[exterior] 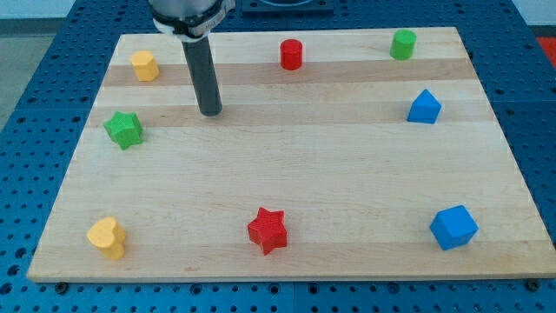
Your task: Push the green star slightly to the bottom right of the yellow hexagon
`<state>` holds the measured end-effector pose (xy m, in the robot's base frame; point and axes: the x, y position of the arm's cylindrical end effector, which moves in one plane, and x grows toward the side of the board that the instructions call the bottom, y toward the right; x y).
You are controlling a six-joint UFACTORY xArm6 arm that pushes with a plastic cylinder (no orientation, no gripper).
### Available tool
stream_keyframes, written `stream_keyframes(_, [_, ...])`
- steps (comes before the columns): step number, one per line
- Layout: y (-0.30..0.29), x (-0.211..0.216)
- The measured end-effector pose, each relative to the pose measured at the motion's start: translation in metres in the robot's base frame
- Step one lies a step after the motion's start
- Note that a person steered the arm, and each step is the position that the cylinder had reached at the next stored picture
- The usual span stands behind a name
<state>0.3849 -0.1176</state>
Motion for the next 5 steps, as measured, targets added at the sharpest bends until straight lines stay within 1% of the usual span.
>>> stream_keyframes(1, [-0.006, 0.029])
stream_keyframes(2, [-0.029, 0.096])
stream_keyframes(3, [-0.03, 0.102])
stream_keyframes(4, [-0.055, 0.102])
stream_keyframes(5, [-0.132, 0.107])
